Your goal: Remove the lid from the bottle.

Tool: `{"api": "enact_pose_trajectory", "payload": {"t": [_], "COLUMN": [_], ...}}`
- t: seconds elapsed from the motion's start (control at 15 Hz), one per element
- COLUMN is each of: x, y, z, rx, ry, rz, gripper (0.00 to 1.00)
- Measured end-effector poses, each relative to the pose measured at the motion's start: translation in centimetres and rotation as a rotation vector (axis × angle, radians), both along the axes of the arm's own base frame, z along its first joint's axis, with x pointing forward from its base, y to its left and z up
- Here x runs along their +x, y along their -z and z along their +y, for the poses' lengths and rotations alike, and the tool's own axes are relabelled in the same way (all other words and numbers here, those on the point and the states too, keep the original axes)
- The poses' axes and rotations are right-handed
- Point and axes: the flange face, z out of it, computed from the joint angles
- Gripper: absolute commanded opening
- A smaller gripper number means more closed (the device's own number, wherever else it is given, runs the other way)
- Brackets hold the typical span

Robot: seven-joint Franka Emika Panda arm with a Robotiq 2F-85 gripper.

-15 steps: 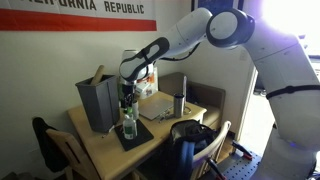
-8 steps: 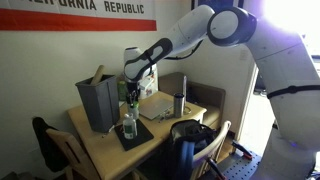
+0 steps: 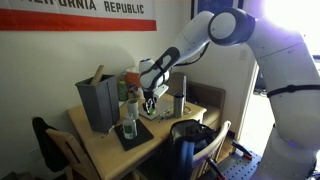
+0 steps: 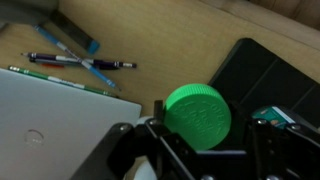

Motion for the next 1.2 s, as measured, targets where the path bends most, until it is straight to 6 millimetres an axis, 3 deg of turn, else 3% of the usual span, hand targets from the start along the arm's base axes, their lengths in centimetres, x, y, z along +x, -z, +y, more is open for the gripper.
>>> {"api": "enact_pose_trajectory", "payload": {"t": [0.47, 0.8, 0.87, 0.93, 1.0, 1.2], "x": [-3.9, -4.9, -4.9, -4.9, -4.9, -4.7], "y": [7.2, 10.6, 11.1, 11.5, 11.8, 11.9], "z": [-2.6, -4.0, -4.1, -4.3, -4.4, -4.2], "rx": [0.058, 0.079, 0.082, 0.084, 0.086, 0.091], "ry": [0.051, 0.064, 0.066, 0.068, 0.069, 0.068], "rz": [-0.047, -0.087, -0.093, -0.096, -0.1, -0.105], "gripper": [0.4, 0.4, 0.9, 0.91, 0.98, 1.0]}}
